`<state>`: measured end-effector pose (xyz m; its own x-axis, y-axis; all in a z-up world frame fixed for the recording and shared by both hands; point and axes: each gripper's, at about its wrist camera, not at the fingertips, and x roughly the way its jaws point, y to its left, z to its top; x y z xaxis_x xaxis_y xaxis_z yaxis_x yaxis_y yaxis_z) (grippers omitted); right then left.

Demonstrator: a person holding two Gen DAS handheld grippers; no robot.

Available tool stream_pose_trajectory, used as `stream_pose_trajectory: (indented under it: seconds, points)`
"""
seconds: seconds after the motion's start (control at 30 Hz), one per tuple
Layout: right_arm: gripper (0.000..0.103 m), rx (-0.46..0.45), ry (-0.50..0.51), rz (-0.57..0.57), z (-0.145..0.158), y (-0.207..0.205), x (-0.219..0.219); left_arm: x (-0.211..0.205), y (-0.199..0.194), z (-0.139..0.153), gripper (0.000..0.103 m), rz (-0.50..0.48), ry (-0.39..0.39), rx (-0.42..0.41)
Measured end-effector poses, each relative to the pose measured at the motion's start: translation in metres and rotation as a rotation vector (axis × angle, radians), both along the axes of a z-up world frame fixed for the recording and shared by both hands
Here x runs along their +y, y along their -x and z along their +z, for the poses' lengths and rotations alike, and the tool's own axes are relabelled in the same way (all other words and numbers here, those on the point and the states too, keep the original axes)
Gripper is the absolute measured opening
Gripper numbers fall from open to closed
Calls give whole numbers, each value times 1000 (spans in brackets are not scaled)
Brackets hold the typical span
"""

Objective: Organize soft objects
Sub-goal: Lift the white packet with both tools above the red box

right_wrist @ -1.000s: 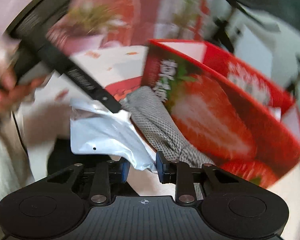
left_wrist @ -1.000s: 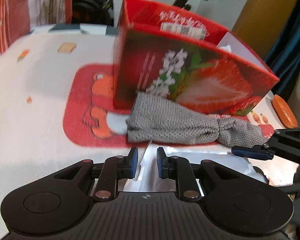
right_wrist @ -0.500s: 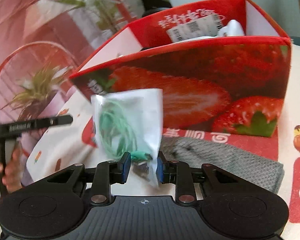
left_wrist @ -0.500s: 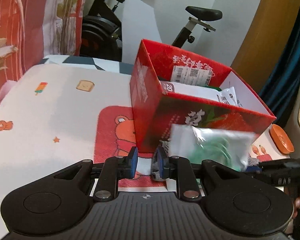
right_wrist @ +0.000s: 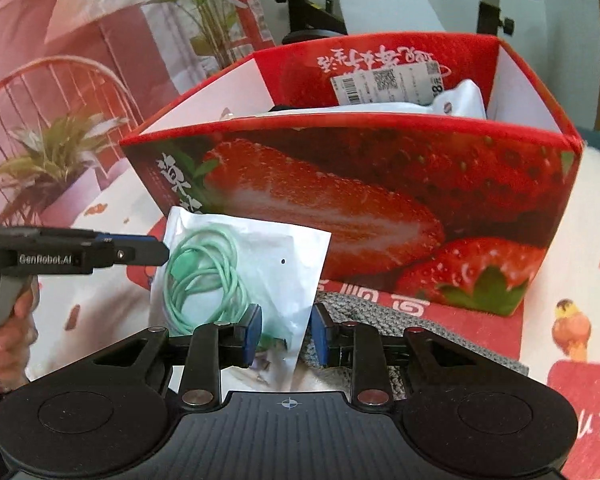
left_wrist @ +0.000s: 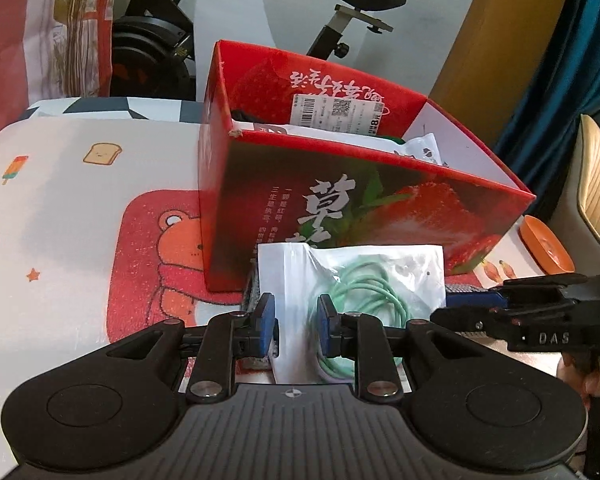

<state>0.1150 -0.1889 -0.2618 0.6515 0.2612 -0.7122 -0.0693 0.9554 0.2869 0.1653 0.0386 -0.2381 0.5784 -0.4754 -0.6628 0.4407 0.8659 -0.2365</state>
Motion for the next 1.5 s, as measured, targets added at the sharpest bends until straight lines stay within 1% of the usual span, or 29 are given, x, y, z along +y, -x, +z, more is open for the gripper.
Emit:
stream_pose_trajectory:
  seconds: [0.1, 0.17, 0.4, 0.6, 0.63, 0.67, 0.73, 0.9, 0.97, 1.03, 1.13, 1.2, 1.23, 1.27, 1.3, 1.37, 1.43, 1.5]
  points:
    - [25, 5, -4, -1, -2, 0, -1, 0, -4, -2, 28, 3, 1, 9]
    - [26, 9, -10, -3, -3, -1, -1, 1, -3, -3, 36, 3, -1, 14]
    - [30, 19, -35, -2, -7, -1, -1, 2, -2, -12, 37, -28, 16, 66]
    - [35, 19, -61, -11, -11, -2, -1, -4, -1, -16, 38, -46, 15, 83]
    - [35, 17, -68, -16, -11, -2, -1, -5, -1, -16, 36, -45, 15, 82]
    - [35, 16, -75, -22, -11, -2, -2, -5, -1, -15, 27, -46, 15, 78]
    - [31, 7, -79, -35, -11, 0, -2, -7, 1, -13, 15, -46, 8, 63]
    - [20, -23, -61, -55, -7, 7, 0, -8, 6, -10, 15, -55, -8, 51]
    - [15, -36, -36, -55, -7, 9, 2, -9, 8, -10, 15, -51, -6, 55]
    - [14, -44, -12, -56, -8, 10, 4, -12, 9, -11, 17, -45, -17, 55]
    - [13, -52, 14, -56, -9, 11, 7, -19, 10, -15, 25, -39, -61, 41]
    - [13, -52, 25, -57, -8, 11, 9, -20, 7, -17, 25, -35, -49, 54]
    - [13, -53, 26, -57, -7, 11, 10, -20, 5, -17, 23, -29, -43, 62]
    - [12, -60, 23, -57, -5, 13, 10, -21, 5, -17, 18, -25, -42, 64]
    - [12, -67, 17, -58, -3, 15, 10, -22, 7, -15, 16, -23, -50, 58]
    - [11, -79, 2, -62, 1, 20, 8, -26, 13, -9, 10, -19, -86, 20]
    - [11, -91, -10, -66, 6, 23, 7, -25, 17, -4, 7, -16, -91, 4]
    - [11, -110, -8, -64, 11, 27, 9, -21, 20, 1, 6, -6, -82, -2]
